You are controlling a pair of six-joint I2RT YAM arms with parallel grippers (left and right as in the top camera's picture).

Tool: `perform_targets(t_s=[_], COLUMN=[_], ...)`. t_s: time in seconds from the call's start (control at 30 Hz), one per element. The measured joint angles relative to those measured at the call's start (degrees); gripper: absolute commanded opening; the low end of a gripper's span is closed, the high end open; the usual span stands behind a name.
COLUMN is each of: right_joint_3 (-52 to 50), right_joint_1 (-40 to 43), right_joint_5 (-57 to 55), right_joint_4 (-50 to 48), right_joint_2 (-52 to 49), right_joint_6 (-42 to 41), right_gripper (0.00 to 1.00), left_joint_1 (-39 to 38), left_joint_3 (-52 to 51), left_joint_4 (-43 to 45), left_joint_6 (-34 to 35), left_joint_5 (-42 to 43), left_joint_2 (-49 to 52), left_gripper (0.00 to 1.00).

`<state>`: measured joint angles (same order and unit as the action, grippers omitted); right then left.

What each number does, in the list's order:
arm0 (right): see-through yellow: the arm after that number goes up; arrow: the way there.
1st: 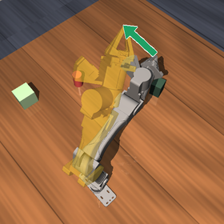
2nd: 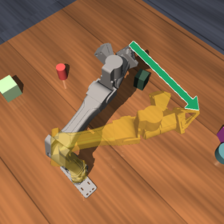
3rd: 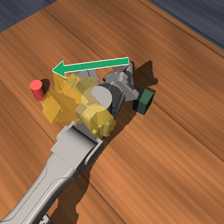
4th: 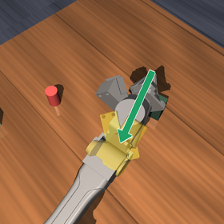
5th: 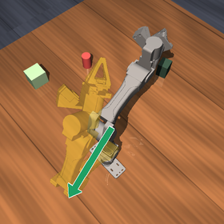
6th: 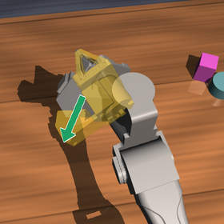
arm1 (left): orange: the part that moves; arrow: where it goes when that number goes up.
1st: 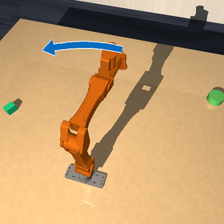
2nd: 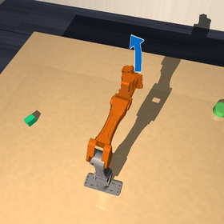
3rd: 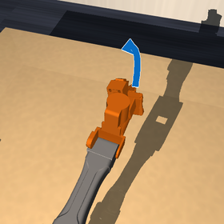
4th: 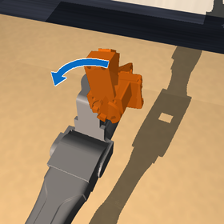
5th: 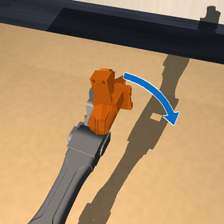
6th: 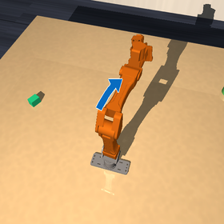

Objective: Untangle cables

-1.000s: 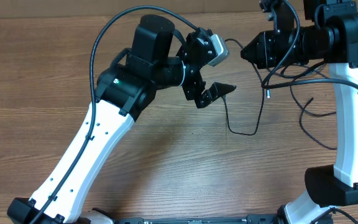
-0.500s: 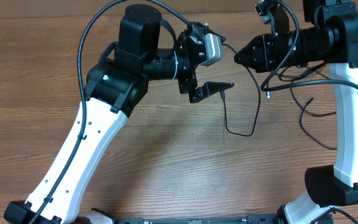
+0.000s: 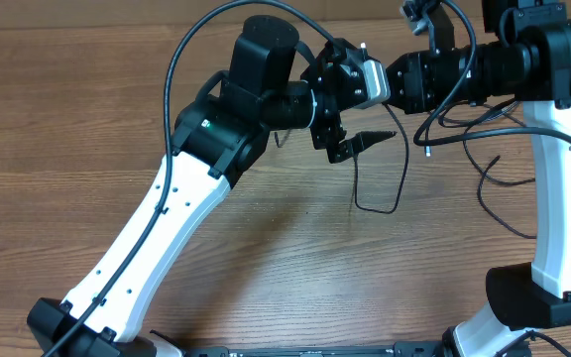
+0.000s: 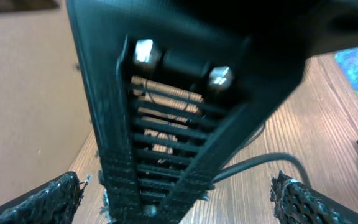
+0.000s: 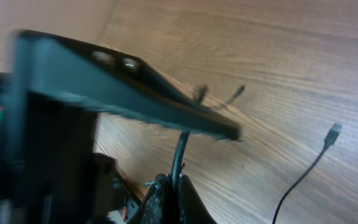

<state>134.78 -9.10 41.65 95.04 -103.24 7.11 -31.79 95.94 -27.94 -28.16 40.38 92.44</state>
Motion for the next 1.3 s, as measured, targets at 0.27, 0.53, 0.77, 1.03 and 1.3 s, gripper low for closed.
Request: perform_targets(t_s=[0.27, 0.53, 0.77, 1.03, 1.3], right_joint_3=[0.0, 0.0, 0.0, 0.0, 0.0], right_joint_1=[0.0, 0.0, 0.02, 0.09, 0.2], right_joint_5=[1.42, -1.14, 1.09, 0.98, 0.87], right_joint_4=[-1.66, -4.15, -4.24, -6.6, -6.62], right_joint_2=[0.0, 0.0, 0.0, 0.0, -0.15], right_joint_6=[0.0, -3.02, -4.7, -10.38, -11.58], right_gripper=[0.04, 0.04, 0.04, 0.04, 0.04], left_joint_1=[-0.09, -0.11, -0.24, -4.63, -8.0], left_joint_3=[0.0, 0.0, 0.04, 0.66, 0.98], left_joint_4=[6.95, 9.62, 10.21, 10.43, 9.64], left_joint_6=[8.55, 15.91, 17.84, 18.01, 18.23], left_joint_5=[-0.22, 7.58, 7.8, -8.28, -22.38], left_joint_2=[0.37, 0.37, 0.37, 0.37, 1.6], left_gripper=[1.0, 1.0, 1.0, 1.0, 1.0])
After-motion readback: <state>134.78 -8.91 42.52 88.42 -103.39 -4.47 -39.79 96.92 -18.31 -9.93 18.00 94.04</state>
